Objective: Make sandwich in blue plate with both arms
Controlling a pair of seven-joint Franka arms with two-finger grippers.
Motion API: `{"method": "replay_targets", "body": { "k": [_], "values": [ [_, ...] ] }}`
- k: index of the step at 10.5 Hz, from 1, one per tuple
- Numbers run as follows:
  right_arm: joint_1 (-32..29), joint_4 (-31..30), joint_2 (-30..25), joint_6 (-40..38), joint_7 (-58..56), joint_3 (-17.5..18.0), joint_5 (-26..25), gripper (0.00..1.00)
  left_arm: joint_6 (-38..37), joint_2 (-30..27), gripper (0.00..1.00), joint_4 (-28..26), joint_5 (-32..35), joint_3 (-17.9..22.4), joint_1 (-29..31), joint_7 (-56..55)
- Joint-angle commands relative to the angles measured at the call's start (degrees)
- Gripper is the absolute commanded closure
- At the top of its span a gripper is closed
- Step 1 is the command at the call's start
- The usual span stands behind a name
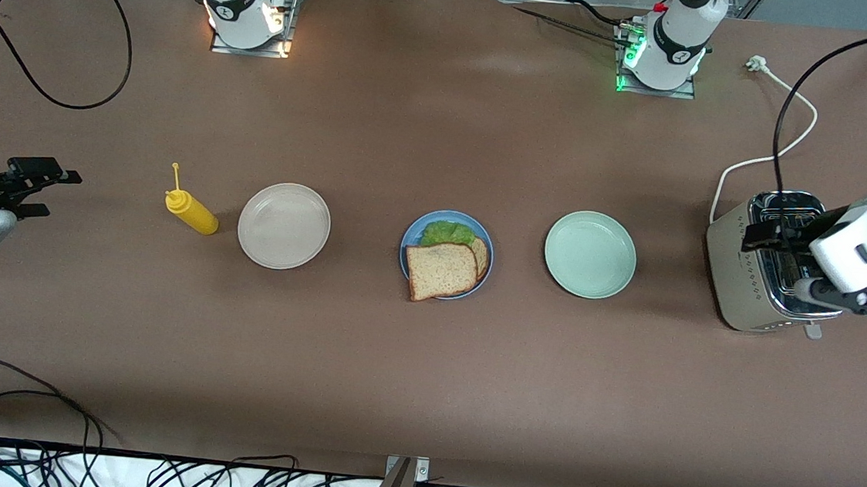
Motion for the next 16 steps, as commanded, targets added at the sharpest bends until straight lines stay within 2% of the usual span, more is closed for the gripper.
{"method": "replay_targets", "body": {
  "k": [1, 2, 4, 6, 7, 8, 11, 14, 16],
  "values": [
    [0.73, -18.64, -15.08, 11.19, 24.38, 10.23, -13.65, 0.00, -1.94, -8.77, 0.06, -1.36, 4.91, -4.25, 1.87, -0.44],
    [0.73, -21.20, -17.20, 12.43, 33.17, 12.00, -14.73, 0.00, -2.38, -10.98, 0.06, -1.63, 7.45, -5.57, 1.87, -1.49],
    [0.47, -27.96, -22.90, 16.03, 46.65, 14.63, -16.92, 0.00, -3.61, -13.45, 0.06, -1.63, 8.01, -6.28, 1.96, -2.12],
    [-1.88, -28.52, -26.96, 15.96, 52.31, 18.67, -19.57, 0.00, -3.96, -14.43, 0.02, -1.45, 8.01, -6.46, 1.87, -2.20],
    [-4.43, -28.26, -29.33, 15.44, 52.33, 21.57, -19.66, 0.00, -5.36, -14.34, 0.00, -0.84, 8.09, -6.29, 1.87, -2.20],
    [-5.41, -27.99, -31.79, 15.26, 52.33, 22.99, -19.67, 0.00, -5.63, -14.34, 0.00, -0.84, 8.10, -6.20, 1.87, -2.12],
    [-5.42, -27.55, -36.64, 14.73, 51.98, 22.65, -18.96, 0.00, -5.37, -14.08, 0.00, -0.58, 10.28, -6.02, 1.87, -2.12],
    [-5.25, -27.64, -36.38, 12.80, 52.25, 22.30, -18.87, 0.00, -5.37, -13.90, 0.00, -0.40, 10.38, -5.85, 1.78, -2.20],
    [0.10, -28.68, -36.38, 13.75, 52.25, 16.00, -18.70, 0.00, -5.28, -13.73, 0.00, -0.40, 10.29, -6.02, 1.43, -2.20]
  ]
}}
